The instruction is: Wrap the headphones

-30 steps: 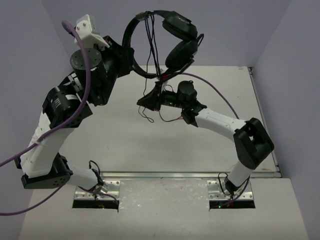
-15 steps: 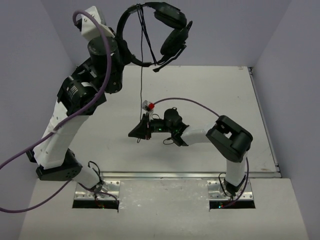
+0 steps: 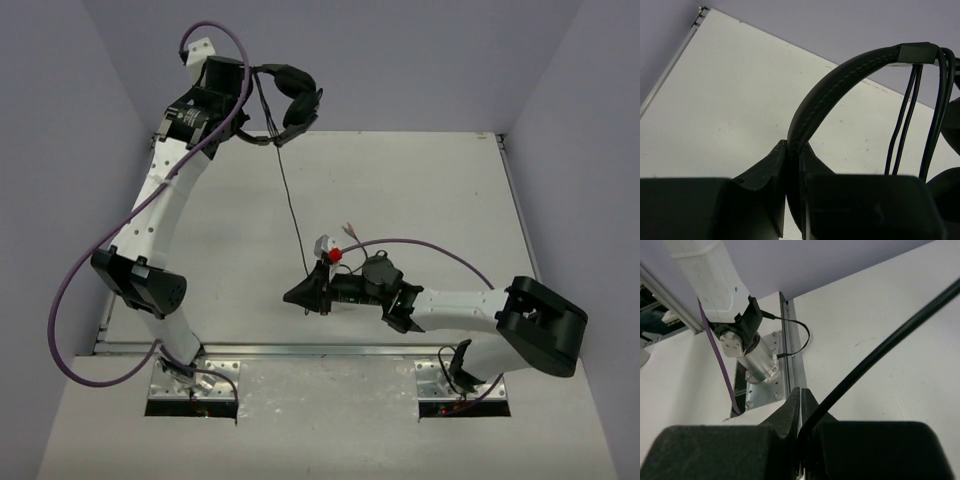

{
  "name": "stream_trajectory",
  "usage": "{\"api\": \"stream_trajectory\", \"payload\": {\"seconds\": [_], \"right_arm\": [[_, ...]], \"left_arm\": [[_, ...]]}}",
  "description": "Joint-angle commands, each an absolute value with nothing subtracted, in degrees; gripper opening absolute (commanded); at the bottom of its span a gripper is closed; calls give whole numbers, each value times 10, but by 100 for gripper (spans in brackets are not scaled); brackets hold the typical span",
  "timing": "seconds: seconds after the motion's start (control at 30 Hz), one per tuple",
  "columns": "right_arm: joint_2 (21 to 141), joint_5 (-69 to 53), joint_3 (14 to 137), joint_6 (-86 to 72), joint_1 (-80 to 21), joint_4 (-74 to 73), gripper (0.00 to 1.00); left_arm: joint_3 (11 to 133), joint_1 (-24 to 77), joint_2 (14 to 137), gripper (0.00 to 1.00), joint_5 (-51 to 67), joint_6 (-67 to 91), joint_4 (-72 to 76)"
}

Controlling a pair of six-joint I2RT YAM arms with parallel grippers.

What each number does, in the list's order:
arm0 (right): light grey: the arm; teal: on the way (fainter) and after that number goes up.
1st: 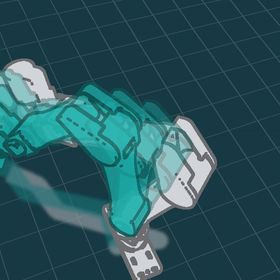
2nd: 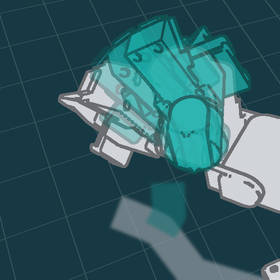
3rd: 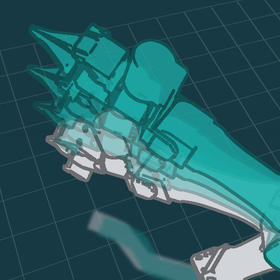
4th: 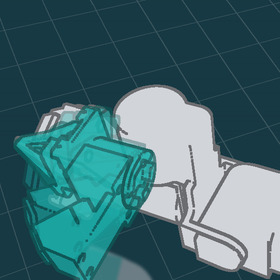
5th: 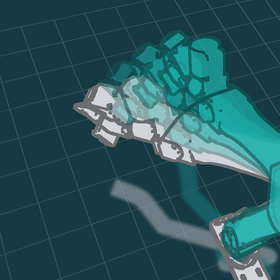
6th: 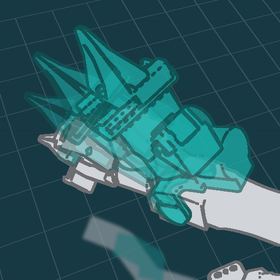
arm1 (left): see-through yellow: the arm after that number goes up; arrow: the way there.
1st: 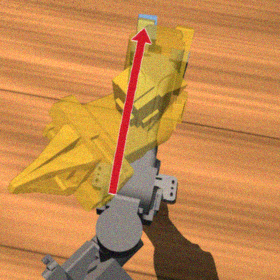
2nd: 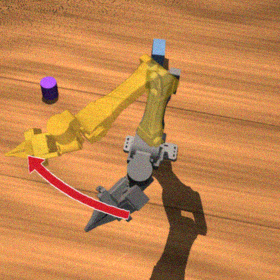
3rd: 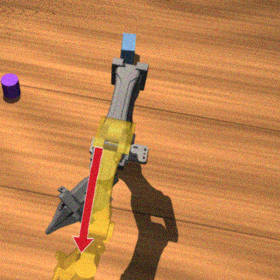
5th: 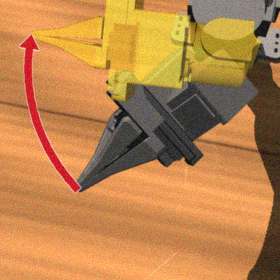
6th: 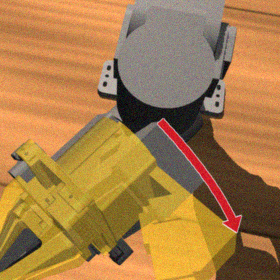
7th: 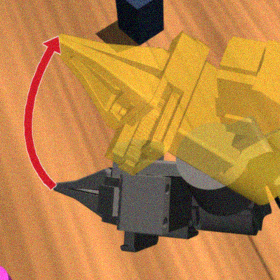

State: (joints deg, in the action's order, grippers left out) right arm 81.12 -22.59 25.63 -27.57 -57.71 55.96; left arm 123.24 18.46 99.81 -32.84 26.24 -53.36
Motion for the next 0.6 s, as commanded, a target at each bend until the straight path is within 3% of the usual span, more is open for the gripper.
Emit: {"api": "stream_trajectory", "payload": {"seconds": [0.0,0.2,0.37,0.57], "right_arm": [[780,-201,321,-207,-598,444,1],[734,-166,407,-140,-623,275,1],[737,-133,560,-41,-621,85,1],[813,-194,769,20,-511,-103,1]], "left_arm": [[1221,176,972,1,-347,315,-456],[1084,176,949,1,-438,326,-407],[957,190,923,0,-477,361,-363],[776,261,843,0,-446,307,-210]]}}
